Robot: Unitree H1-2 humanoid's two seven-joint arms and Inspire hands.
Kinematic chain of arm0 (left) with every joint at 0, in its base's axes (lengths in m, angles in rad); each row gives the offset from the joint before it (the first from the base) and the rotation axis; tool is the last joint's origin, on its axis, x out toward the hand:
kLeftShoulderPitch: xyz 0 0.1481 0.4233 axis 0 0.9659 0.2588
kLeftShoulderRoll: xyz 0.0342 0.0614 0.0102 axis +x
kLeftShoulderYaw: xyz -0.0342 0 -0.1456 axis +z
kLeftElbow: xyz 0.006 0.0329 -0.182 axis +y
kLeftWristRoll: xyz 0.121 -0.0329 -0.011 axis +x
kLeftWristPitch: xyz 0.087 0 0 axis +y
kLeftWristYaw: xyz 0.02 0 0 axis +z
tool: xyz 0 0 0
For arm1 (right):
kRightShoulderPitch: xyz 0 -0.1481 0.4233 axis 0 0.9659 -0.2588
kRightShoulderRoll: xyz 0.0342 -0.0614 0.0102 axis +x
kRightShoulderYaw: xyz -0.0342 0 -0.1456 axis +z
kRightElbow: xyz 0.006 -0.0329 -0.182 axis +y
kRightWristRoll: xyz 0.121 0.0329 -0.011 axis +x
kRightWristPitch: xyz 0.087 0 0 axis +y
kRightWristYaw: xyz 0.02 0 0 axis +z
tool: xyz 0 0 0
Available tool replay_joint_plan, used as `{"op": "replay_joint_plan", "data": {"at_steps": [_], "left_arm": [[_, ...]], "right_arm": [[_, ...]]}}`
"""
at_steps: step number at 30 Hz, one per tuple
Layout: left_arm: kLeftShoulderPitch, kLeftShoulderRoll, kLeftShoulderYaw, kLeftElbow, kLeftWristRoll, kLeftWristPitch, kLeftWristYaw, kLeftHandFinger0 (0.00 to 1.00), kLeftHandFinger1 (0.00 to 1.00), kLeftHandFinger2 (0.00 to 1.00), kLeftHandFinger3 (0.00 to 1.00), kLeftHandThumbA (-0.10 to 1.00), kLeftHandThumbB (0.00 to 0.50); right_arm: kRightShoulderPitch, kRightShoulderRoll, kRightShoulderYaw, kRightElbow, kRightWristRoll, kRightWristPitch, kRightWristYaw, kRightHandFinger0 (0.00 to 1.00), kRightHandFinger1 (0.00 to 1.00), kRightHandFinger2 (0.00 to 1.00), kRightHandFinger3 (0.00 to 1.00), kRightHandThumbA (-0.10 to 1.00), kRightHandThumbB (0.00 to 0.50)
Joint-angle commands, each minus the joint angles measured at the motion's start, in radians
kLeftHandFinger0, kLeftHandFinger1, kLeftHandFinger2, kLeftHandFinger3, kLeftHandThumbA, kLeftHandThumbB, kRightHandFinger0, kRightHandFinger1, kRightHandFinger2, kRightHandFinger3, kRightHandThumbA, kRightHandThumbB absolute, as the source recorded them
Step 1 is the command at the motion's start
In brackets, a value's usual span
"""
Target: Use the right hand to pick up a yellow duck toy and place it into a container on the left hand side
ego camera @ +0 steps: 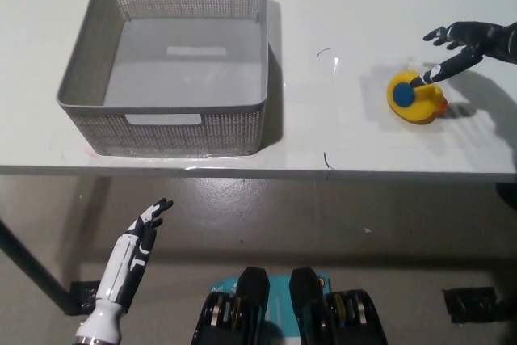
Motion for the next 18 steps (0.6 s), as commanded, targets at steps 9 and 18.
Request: {"op": "replay_joint_plan", "data": {"at_steps": [9,18], "left_arm": [[-0.040,0.022,-0.007,-0.010,0.016,-0.023,-0.009,1.00,1.00,1.00,1.00,1.00,0.500],[-0.048,0.026,-0.009,-0.013,0.008,-0.020,-0.017,1.00,1.00,1.00,1.00,1.00,0.500]], "right_arm": [[-0.074,0.001,-0.023,-0.019,0.012,0.011,0.048,1.00,1.00,1.00,1.00,1.00,0.476],[-0.056,0.018,-0.009,0.001,0.004,-0.008,0.041,1.00,1.00,1.00,1.00,1.00,0.358]]}}
